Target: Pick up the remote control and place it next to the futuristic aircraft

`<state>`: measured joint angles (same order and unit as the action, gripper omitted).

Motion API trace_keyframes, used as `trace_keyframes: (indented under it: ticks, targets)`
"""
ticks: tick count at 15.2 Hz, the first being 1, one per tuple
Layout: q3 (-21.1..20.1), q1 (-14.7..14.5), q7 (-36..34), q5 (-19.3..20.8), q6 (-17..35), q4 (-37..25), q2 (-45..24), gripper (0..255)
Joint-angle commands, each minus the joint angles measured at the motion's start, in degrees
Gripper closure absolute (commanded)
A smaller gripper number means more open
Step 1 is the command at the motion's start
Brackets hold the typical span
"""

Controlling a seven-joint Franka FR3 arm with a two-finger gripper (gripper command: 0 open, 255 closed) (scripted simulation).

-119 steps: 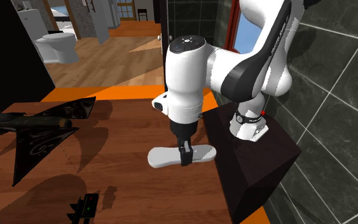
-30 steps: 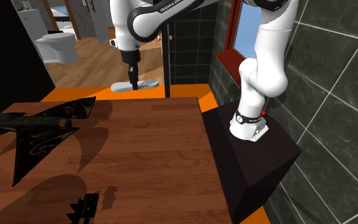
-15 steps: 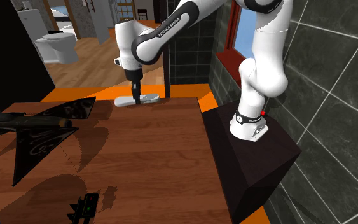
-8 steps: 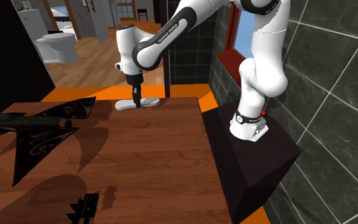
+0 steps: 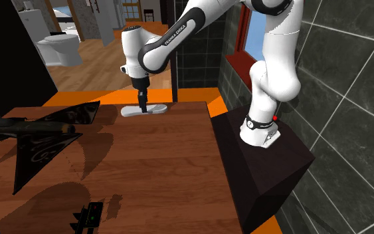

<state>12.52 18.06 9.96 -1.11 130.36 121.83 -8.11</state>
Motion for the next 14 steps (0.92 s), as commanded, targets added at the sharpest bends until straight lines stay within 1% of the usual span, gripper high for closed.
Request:
trace_keyframes:
  ticks: [1,2,6,14]
  targets:
    - [0.0,0.0,0.0,0.0,0.0,0.0,0.0,0]
    - [0.0,0.0,0.0,0.0,0.0,0.0,0.0,0]
    - [0.1,-0.3,-0.7,1.1,-6.8,-3.1,3.8,0]
    - [0.1,-0.2,-0.7,1.1,-6.8,-3.1,3.8,0]
